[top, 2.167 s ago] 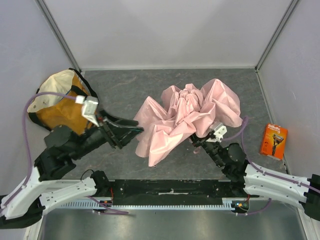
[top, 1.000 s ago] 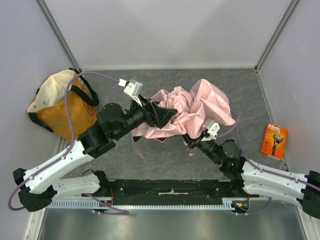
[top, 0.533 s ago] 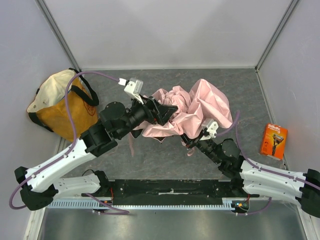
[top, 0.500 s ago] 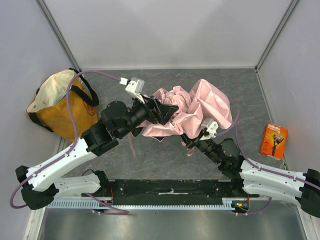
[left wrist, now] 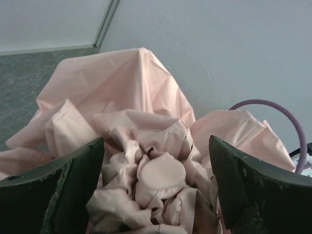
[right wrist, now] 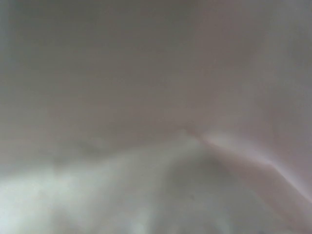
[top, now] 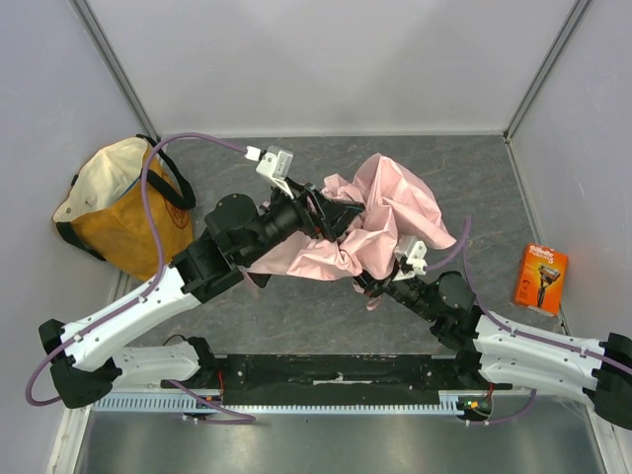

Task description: Put away the umbrella

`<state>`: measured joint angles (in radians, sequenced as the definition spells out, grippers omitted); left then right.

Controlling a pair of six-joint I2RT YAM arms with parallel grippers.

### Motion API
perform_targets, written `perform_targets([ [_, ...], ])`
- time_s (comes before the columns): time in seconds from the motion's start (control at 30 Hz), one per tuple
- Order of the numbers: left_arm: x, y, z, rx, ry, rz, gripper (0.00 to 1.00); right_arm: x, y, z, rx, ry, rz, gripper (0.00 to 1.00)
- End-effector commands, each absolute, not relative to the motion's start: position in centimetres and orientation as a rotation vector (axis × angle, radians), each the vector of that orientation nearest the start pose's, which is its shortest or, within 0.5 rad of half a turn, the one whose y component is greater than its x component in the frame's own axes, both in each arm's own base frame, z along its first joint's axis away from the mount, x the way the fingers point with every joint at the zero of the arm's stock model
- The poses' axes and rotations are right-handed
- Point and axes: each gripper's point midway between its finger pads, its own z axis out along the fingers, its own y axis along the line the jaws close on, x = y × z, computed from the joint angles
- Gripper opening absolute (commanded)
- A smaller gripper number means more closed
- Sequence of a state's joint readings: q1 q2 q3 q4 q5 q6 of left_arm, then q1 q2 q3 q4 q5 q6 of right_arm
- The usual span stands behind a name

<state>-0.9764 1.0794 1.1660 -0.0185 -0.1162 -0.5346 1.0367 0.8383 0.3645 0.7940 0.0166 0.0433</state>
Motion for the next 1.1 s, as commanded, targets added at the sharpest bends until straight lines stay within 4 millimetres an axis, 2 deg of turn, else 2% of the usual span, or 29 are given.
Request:
perform_targets([
  [0.0,21.1,-32.2,44.8,0.211,1.468,-1.235,0.93,14.6,29.2,34.8,-0.64,0.946,1.034,0.0],
  [0.1,20.8,-32.0,45.2,0.198,1.448,-1.267,0.91,14.2,29.4,34.6,-0.665,0.95,1.043,0.0],
  [0.2,20.4,-32.1,45.3,0.208,1.437,-1.289,0.8,14.0,29.3,34.6,-0.663,0.952,1.057,0.0],
  [0.27,20.2,-32.5,45.2,0.235,1.44,-1.297,0.65,13.8,29.3,34.7,-0.666,0.948,1.069,0.0],
  [0.4,20.3,-32.6,44.6,0.244,1.458,-1.283,0.42,13.6,29.5,34.7,-0.682,0.962,1.082,0.0],
  [0.5,20.5,-32.9,44.4,0.276,1.467,-1.262,0.18,14.2,29.5,34.4,-0.671,1.015,1.062,0.0],
  [0.53,20.5,-32.9,44.3,0.286,1.47,-1.25,0.06,14.6,29.5,34.1,-0.658,1.052,1.054,0.0],
  [0.57,20.6,-32.9,44.3,0.296,1.467,-1.238,0.02,14.9,29.4,34.0,-0.647,1.08,1.049,0.0],
  [0.6,20.7,-32.8,44.2,0.296,1.463,-1.225,0.02,15.3,29.2,33.6,-0.618,1.133,1.046,0.04],
  [0.67,20.8,-32.4,44.3,0.307,1.433,-1.218,0.02,16.0,29.0,32.6,-0.599,1.24,1.024,0.19],
  [0.7,21.2,-32.0,44.4,0.298,1.413,-1.207,0.02,16.1,29.0,30.8,-0.624,1.333,1.004,0.27],
  [0.77,21.1,-31.3,44.5,0.33,1.366,-1.21,0.02,16.7,28.1,29.7,-0.59,1.451,0.951,0.45],
  [0.87,22.0,-29.1,44.9,0.346,1.304,-1.133,0.02,17.4,25.8,27.4,-0.487,1.626,0.867,0.58],
  [0.9,22.4,-28.4,44.9,0.355,1.291,-1.106,0.02,17.2,24.9,26.2,-0.474,1.685,0.845,0.68],
  [0.97,23.1,-27.0,45.2,0.368,1.264,-1.049,0.02,16.5,23.6,24.6,-0.433,1.781,0.829,0.75],
  [1.07,23.9,-25.3,45.4,0.365,1.241,-0.989,0.02,14.9,22.4,23.7,-0.413,1.859,0.872,0.8],
])
